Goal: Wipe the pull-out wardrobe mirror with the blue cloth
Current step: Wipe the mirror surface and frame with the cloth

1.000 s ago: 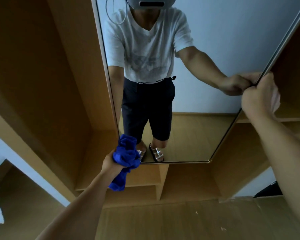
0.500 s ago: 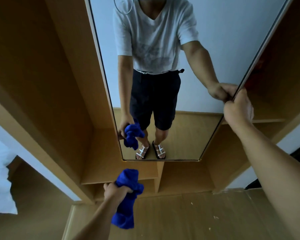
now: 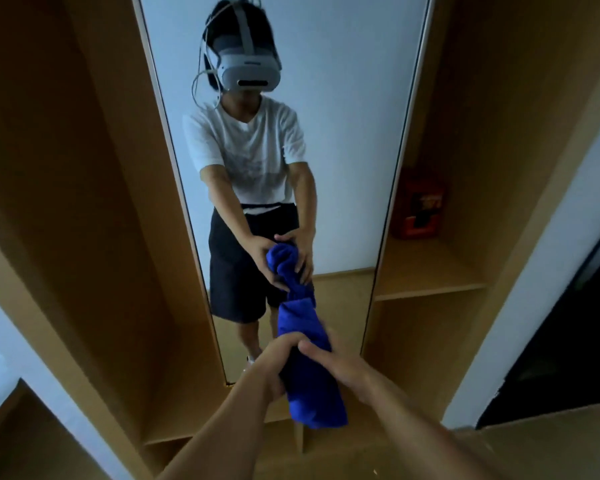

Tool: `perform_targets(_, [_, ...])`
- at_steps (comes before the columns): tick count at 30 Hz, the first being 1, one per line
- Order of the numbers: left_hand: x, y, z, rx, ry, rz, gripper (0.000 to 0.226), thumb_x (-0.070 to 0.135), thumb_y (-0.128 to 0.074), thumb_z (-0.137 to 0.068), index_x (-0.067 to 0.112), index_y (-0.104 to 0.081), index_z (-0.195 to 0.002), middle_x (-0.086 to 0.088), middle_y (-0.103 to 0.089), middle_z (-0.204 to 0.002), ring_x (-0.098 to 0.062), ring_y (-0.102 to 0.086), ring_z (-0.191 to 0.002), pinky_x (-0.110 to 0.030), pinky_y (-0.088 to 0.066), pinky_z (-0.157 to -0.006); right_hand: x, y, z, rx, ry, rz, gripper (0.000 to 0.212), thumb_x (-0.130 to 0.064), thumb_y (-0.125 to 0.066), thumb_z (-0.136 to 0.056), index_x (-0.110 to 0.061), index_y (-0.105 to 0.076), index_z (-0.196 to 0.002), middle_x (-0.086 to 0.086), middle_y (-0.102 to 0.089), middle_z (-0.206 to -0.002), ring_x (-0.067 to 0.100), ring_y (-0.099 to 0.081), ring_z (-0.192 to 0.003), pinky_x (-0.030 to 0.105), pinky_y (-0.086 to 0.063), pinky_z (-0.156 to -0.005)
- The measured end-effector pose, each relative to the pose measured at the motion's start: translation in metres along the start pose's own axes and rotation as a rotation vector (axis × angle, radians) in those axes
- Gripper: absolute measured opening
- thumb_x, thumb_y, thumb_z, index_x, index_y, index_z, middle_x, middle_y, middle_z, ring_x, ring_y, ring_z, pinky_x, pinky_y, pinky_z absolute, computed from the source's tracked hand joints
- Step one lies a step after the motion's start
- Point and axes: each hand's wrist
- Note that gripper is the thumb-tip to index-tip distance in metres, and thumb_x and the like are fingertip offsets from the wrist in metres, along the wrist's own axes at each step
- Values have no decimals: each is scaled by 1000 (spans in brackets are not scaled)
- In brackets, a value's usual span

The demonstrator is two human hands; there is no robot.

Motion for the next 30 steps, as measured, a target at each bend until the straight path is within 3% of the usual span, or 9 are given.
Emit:
perform_targets(3, [16, -27, 14, -89, -13, 102, 32, 35, -62, -81, 8, -70, -98, -14, -74, -85, -29, -68, -81, -33, -52, -62, -8, 8, 8, 103, -18, -144, 56, -21, -73, -80, -31, -45, -127, 2, -64, -116, 18, -66, -99, 28, -55, -77])
perform_targets(7, [41, -44, 29, -256, -30, 37, 64, 70, -43, -84, 15, -69, -105, -8, -68, -107, -25, -64, -96, -35, -55, -66, -20, 38, 15, 384, -71, -415, 35, -9, -65, -80, -16, -58, -114, 12, -70, -98, 32, -67, -87, 37, -54, -68])
perform_targets(10, [68, -51, 40, 61, -371, -166, 45, 54, -41, -93, 16, -65, -97, -4, -65, -99, -19, -61, -83, -28, -50, -63, -28, 66, 24, 396, -77, -682, 39, -17, -63, -75, -10, -59, -113, 20, -68, -104, 40, -64, -93, 42, -52, -74])
perform_targets(14, [105, -33, 53, 626, -986, -239, 24, 35, -43, -97, 23, -59, -83, 1, -64, -84, -16, -59, -78, -29, -43, -62, -64, 112, 30, 479, 166, -880, 45, -17, -58, -78, -13, -53, -123, 15, -66, -106, 39, -65, -88, 46, -54, -68])
perform_targets(17, [141, -13, 61, 900, -1192, -146, 15, 30, -44, -94, 20, -54, -95, -3, -57, -99, -23, -52, -93, -33, -39, -76, -110, 142, 30, 511, 275, -873, 37, -21, -53, -85, -18, -54, -121, 12, -63, -112, 34, -66, -89, 42, -54, -66])
perform_targets(20, [186, 7, 70, 1054, -1193, -36, 33, 33, -40, -93, 16, -51, -119, -12, -46, -128, -27, -41, -116, -30, -30, -88, -159, 163, 27, 508, 382, -836, 38, -24, -55, -84, -19, -54, -122, 11, -64, -114, 31, -67, -92, 40, -55, -66])
perform_targets(23, [229, 32, 76, 1052, -1050, 55, 49, 43, -29, -96, 24, -40, -139, -6, -36, -146, -27, -33, -129, -33, -25, -101, -211, 173, 21, 477, 504, -813, 27, -24, -55, -86, -18, -60, -112, 8, -72, -100, 28, -71, -83, 36, -56, -63])
perform_targets(25, [251, 46, 76, 948, -1009, 104, 55, 51, -25, -95, 27, -39, -141, -4, -39, -146, -27, -35, -132, -38, -26, -109, -242, 176, 14, 458, 564, -780, 23, -25, -52, -88, -17, -61, -108, 7, -72, -98, 26, -69, -87, 36, -55, -67])
perform_targets(30, [285, 51, 72, 572, -935, 300, 70, 70, -33, -85, 19, -56, -127, -3, -61, -121, -20, -58, -110, -35, -43, -96, -302, 178, -13, 331, 640, -726, 27, -30, -49, -91, -12, -62, -106, 9, -72, -96, 27, -69, -86, 35, -56, -68])
Point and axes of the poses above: each hand's wrist, its own z-axis away from the middle knuckle, its own y-axis out of the back of the hand, x = y × z
